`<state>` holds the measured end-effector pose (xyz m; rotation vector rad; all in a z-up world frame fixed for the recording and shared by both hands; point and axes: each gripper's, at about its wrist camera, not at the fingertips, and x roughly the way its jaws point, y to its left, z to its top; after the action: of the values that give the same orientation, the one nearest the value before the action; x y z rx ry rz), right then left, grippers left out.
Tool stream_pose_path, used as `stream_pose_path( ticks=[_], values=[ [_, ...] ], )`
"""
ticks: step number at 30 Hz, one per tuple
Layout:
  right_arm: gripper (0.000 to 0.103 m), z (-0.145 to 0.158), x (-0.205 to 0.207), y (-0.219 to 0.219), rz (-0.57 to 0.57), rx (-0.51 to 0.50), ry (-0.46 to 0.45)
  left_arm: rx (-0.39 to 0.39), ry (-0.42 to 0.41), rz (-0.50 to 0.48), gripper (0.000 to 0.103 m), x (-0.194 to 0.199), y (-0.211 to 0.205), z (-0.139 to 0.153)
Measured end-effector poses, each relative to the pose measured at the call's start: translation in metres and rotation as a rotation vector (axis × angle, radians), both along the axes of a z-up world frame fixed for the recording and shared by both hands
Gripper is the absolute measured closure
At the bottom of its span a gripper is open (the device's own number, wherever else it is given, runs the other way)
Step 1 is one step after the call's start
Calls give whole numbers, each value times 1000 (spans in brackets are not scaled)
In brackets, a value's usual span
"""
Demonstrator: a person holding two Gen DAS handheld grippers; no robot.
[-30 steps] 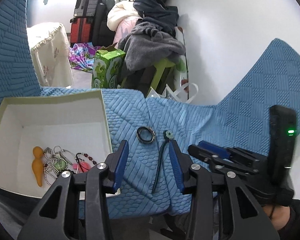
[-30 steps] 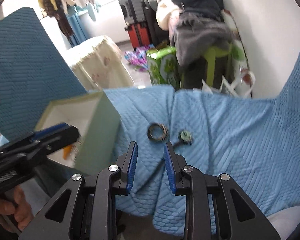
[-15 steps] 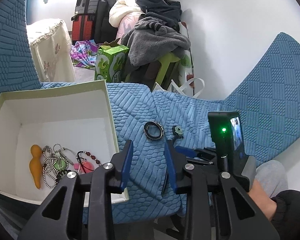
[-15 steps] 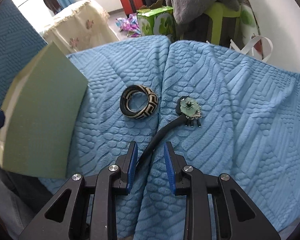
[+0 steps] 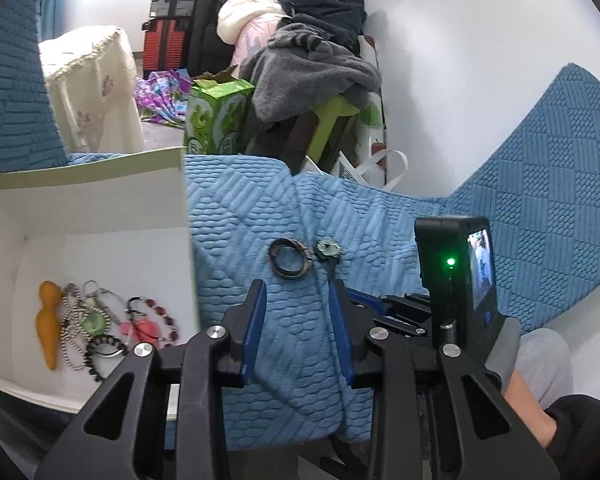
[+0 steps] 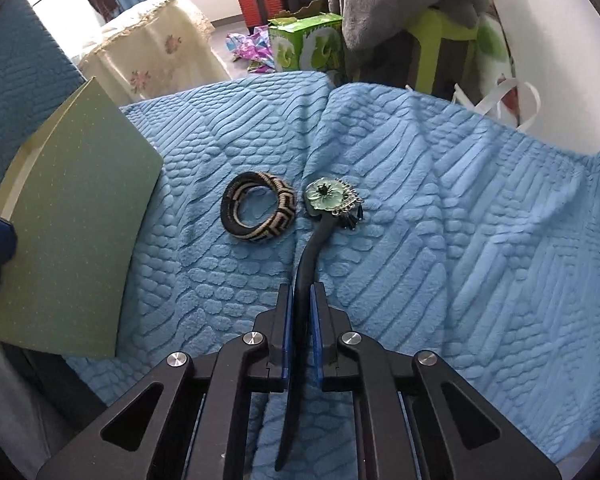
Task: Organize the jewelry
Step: 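Grasp the black-cord green pendant with the right tool while the left tool grasps the patterned ring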
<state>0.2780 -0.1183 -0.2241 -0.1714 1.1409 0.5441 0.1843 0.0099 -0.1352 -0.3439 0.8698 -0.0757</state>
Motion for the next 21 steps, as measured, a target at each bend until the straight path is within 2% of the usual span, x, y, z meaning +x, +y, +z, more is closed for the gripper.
stream_pose_path(
  ticks=[5,7,10,13,21],
  values=[
    [97,8,0,-9,-16,22,0,-11,14,-16,74,14,-13,-2],
    [97,7,3,-15,-30,21,5,11,23,-30,74,21,-19,-2],
    [97,5,6,-27,-63,46,32,13,43,-34,75,29,-21,-7],
    [97,11,8,-36,-84,53,19,3,73,-57,77,42,-30,-15],
    [97,11,13,-57,-135,96,52,82,149,-108,77,81,-50,-43]
  ],
)
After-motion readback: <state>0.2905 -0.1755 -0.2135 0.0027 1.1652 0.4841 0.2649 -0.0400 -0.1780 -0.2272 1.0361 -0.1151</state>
